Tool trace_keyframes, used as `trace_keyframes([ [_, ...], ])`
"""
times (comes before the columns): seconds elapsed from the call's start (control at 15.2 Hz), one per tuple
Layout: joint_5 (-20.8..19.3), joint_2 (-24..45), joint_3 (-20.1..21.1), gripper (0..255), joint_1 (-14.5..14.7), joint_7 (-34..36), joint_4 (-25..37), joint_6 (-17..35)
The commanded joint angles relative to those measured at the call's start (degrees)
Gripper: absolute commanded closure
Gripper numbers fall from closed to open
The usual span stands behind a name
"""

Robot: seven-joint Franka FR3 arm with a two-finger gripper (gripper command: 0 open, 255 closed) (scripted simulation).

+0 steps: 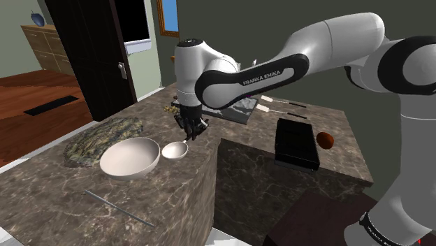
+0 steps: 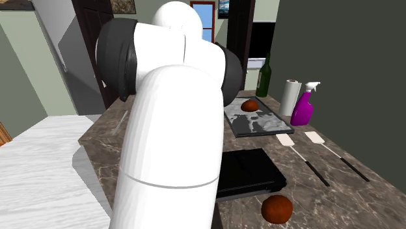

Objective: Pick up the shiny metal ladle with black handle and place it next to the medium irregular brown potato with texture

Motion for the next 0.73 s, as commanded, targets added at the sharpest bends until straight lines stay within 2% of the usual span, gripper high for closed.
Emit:
trace_keyframes([
  [0.0,0.4,-0.4,0.2,255,0.0,-0.4,1.0,-1.3],
  [0.59,1.6,-1.5,0.8,255,0.4,-1.8,6.0,-7.0],
  [0.66,2.8,-3.8,1.2,255,-1.5,-2.8,2.7,-5.6],
])
